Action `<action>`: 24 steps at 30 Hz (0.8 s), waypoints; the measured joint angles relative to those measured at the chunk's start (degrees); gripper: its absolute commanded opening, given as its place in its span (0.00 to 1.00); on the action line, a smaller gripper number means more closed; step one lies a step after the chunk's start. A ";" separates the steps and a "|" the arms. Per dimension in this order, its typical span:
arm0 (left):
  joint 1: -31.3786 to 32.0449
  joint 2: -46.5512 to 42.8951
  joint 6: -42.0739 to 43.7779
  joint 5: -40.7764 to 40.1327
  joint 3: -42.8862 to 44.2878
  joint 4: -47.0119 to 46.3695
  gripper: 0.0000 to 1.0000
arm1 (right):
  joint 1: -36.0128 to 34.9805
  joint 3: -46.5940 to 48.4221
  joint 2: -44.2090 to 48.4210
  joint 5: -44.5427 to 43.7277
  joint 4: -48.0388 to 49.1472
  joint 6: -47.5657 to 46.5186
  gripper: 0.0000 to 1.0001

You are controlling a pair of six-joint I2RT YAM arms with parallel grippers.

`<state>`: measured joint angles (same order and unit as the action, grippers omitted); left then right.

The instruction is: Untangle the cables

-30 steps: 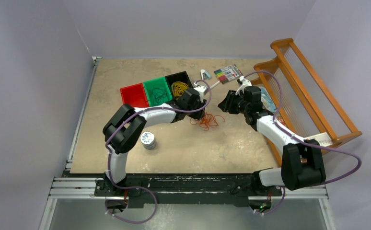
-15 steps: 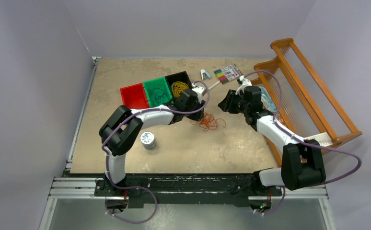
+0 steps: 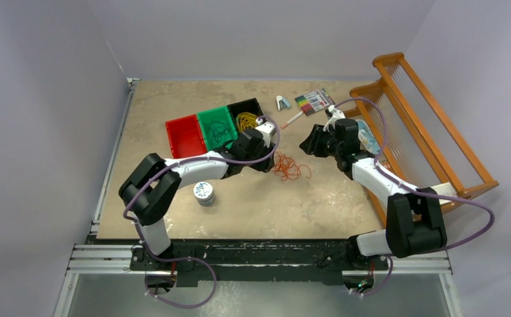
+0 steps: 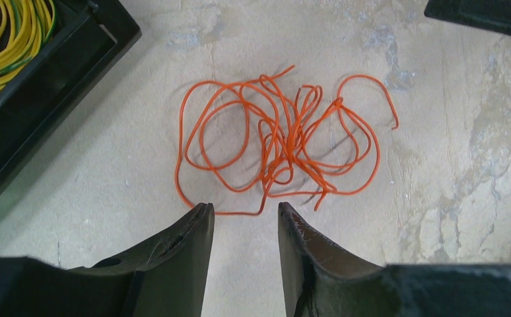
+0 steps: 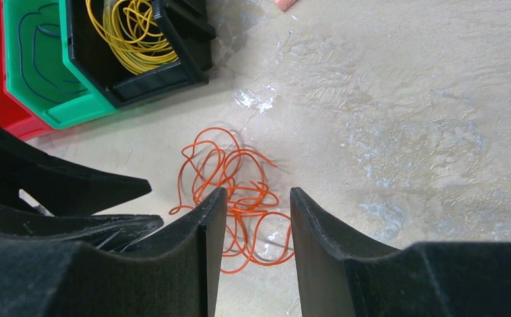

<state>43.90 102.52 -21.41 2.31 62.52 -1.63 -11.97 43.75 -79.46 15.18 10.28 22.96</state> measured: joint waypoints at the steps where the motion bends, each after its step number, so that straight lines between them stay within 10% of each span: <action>1: 0.00 -0.57 0.02 0.04 -0.59 -0.15 0.41 | 0.00 0.00 0.00 0.00 -0.02 0.00 0.43; 24: 0.00 -1.18 4.55 4.31 -5.77 -7.93 0.42 | 0.00 0.02 0.00 0.83 -0.04 -0.04 0.43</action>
<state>43.90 101.34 -16.86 6.61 56.75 -9.56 -11.97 43.77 -79.46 16.01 10.24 22.92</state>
